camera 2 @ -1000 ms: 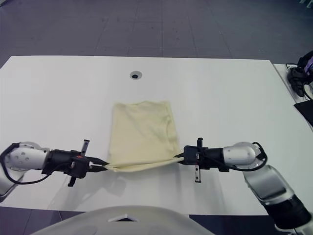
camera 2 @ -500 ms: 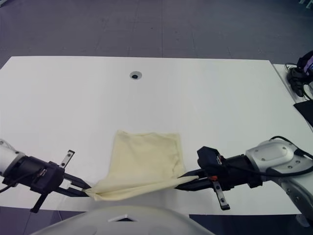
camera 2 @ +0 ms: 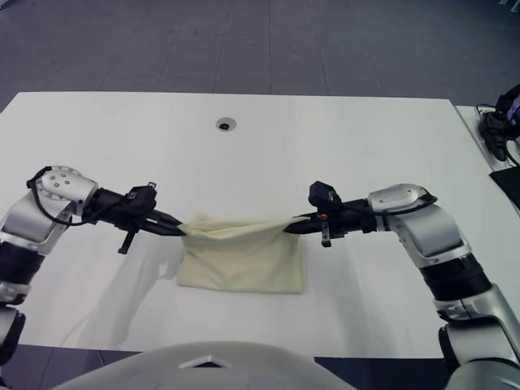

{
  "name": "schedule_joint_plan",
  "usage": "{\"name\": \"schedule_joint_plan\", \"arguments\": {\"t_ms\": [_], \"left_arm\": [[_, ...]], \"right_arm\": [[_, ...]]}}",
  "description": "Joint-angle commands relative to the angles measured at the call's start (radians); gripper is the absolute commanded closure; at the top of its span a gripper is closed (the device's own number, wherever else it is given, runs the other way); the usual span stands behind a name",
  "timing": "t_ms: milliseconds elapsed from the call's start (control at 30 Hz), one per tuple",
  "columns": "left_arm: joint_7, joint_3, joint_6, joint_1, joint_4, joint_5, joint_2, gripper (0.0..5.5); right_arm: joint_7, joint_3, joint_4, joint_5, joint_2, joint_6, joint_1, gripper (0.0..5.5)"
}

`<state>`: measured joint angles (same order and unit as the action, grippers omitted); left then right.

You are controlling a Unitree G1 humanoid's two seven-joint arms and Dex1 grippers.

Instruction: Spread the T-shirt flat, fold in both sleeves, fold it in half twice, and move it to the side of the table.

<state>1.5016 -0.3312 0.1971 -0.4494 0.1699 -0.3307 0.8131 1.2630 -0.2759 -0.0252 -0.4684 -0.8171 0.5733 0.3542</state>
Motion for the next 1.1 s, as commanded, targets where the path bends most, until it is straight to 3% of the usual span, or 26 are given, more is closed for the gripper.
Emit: {"name": "schedule_joint_plan", "arguments": {"t_ms": [33, 167, 267, 533, 733, 867, 967, 1100], "left_arm": [[0.022, -0.011, -0.017, -0.048, 0.107, 0.049, -0.047, 5.40], [0.011, -0.004, -0.049, -0.091, 0.224, 0.079, -0.111, 5.40], [-0.031, 0.040, -0.051, -0.134, 0.298, 0.069, -0.176, 4.70], [-0.155, 0.112, -0.113, -0.184, 0.474, 0.117, -0.260, 3.37], [-0.418, 0.172, -0.345, -0.196, 0.604, 0.215, -0.292, 2.35], [-0.464, 0.237, -0.364, -0.117, 0.448, 0.177, -0.272, 1.64], [-0.468, 0.301, -0.179, 0.011, 0.116, 0.031, -0.263, 1.09], [-0.404, 0.324, 0.056, 0.177, -0.246, -0.134, -0.168, 1.75]], "right_arm": [[0.023, -0.018, 0.128, 0.055, 0.050, -0.044, 0.058, 5.50], [0.039, -0.014, 0.219, 0.086, 0.091, -0.070, 0.076, 5.50], [0.044, -0.006, 0.259, 0.102, 0.109, -0.079, 0.078, 5.50], [-0.058, 0.094, 0.401, 0.094, 0.173, -0.030, 0.093, 4.08], [-0.192, 0.215, 0.397, 0.080, 0.185, 0.012, 0.072, 3.10], [-0.268, 0.280, 0.240, 0.041, 0.202, 0.058, 0.037, 2.42], [-0.254, 0.252, 0.040, -0.049, 0.232, 0.161, -0.005, 2.90], [-0.211, 0.137, -0.069, -0.119, 0.276, 0.291, -0.014, 3.62]]}}
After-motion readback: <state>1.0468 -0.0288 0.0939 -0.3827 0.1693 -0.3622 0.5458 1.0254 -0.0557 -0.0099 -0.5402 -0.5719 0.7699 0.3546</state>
